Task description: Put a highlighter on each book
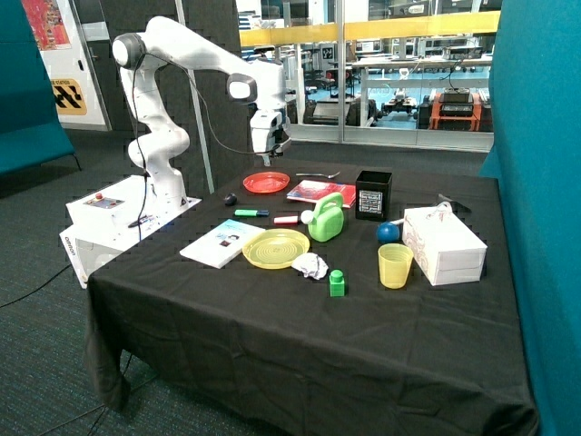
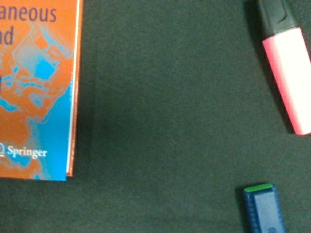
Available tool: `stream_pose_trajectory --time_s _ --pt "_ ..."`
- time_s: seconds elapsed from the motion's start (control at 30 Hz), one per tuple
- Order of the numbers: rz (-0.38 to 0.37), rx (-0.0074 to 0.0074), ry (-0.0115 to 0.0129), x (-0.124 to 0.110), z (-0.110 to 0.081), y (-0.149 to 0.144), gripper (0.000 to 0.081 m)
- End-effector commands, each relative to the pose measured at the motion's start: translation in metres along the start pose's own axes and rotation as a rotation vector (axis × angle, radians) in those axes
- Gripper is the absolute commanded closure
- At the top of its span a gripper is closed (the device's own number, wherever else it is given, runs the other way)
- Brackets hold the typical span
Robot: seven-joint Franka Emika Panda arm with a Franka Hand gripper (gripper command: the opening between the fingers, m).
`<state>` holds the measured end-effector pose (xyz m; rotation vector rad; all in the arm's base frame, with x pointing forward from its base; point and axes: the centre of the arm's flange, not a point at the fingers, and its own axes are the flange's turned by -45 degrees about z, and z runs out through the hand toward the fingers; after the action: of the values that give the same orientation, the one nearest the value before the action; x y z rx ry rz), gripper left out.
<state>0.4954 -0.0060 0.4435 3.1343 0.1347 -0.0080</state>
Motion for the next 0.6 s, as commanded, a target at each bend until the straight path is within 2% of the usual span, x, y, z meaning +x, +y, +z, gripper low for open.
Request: stream_pose_trajectory --time_s 0.0,0.57 --pt "-0.023 0.0041 0.0053 -0.003 0.011 0.011 0.0631" --pt "-0.007 0.0041 0.0053 0.015 0.038 0.041 0.0606"
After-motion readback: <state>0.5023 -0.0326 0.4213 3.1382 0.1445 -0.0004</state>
